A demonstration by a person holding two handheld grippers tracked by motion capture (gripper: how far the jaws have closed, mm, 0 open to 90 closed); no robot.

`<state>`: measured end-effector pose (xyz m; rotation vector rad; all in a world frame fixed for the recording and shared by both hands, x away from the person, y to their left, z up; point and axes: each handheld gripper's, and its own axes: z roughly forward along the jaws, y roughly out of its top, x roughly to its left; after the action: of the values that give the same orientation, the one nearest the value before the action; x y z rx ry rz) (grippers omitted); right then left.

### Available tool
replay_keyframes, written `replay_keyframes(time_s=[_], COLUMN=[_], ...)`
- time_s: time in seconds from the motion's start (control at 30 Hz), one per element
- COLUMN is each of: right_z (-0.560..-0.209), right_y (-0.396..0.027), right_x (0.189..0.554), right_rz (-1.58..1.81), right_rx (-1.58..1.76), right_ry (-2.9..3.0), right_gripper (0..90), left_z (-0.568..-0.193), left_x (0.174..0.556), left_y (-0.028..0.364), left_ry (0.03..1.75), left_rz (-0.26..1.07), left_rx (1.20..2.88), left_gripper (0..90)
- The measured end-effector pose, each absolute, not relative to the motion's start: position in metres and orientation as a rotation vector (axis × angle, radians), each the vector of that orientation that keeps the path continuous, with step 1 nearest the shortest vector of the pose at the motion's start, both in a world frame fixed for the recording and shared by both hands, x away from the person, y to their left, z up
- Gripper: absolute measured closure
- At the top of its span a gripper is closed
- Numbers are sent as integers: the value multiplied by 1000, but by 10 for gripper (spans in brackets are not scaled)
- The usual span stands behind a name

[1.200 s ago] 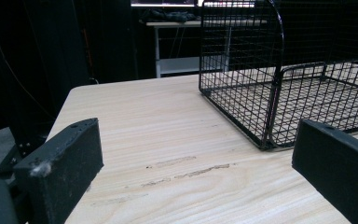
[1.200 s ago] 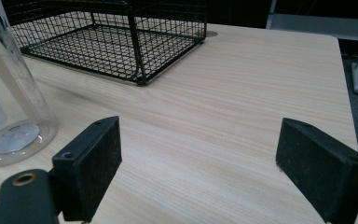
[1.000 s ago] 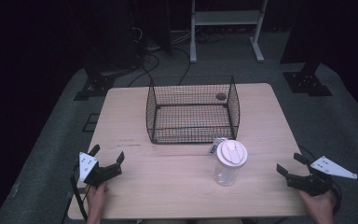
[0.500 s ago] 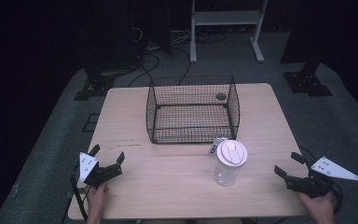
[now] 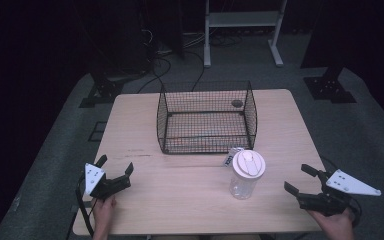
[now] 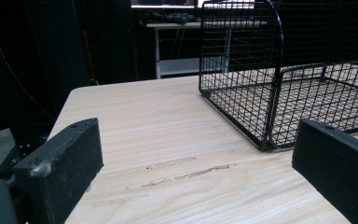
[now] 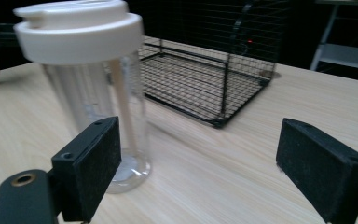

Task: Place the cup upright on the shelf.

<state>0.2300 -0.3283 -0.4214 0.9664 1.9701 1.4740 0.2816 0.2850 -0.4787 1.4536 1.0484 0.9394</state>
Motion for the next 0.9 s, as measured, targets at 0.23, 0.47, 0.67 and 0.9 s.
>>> replay_keyframes(time_s=[0.23, 0.47, 0.67, 0.9], right_z=[-418, -419, -418, -416], right_y=[-310, -289, -273, -259], right_x=[226, 225, 228, 231], right_rz=[1500, 1528, 1543, 1550], right_rx=[918, 884, 861, 834], right_ry=[2010, 2056, 2081, 2099], right_gripper=[130, 131, 131, 131], left_z=[-479, -479, -479, -479], left_x=[282, 282, 282, 282], left_y=[285, 285, 286, 286], left_ry=[1049, 1051, 1050, 1050], left_rz=[939, 938, 936, 935], left_rx=[1453, 1449, 1447, 1447], left_gripper=[9, 9, 9, 9])
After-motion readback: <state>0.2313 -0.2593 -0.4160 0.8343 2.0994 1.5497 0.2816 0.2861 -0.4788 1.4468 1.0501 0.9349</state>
